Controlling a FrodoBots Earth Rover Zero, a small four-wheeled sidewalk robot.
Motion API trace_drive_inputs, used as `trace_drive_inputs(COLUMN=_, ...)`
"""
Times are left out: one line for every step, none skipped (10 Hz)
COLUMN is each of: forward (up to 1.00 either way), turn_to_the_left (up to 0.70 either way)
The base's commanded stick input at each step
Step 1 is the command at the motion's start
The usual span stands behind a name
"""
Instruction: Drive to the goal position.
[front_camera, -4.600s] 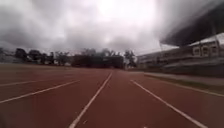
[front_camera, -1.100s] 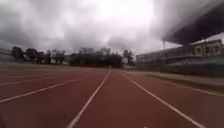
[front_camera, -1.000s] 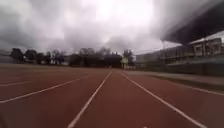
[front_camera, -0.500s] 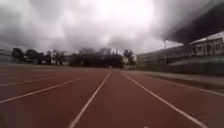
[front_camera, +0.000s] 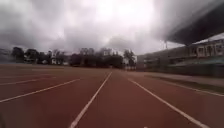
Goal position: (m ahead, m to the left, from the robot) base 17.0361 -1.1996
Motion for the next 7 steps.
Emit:
trace_drive_inputs(forward=0.67, turn_to_the_left=0.00)
trace_drive_inputs(forward=0.67, turn_to_the_left=0.00)
trace_drive_inputs(forward=0.67, turn_to_the_left=0.00)
trace_drive_inputs(forward=0.67, turn_to_the_left=0.00)
trace_drive_inputs(forward=0.67, turn_to_the_left=0.00)
trace_drive_inputs(forward=0.67, turn_to_the_left=0.00)
trace_drive_inputs(forward=0.67, turn_to_the_left=0.00)
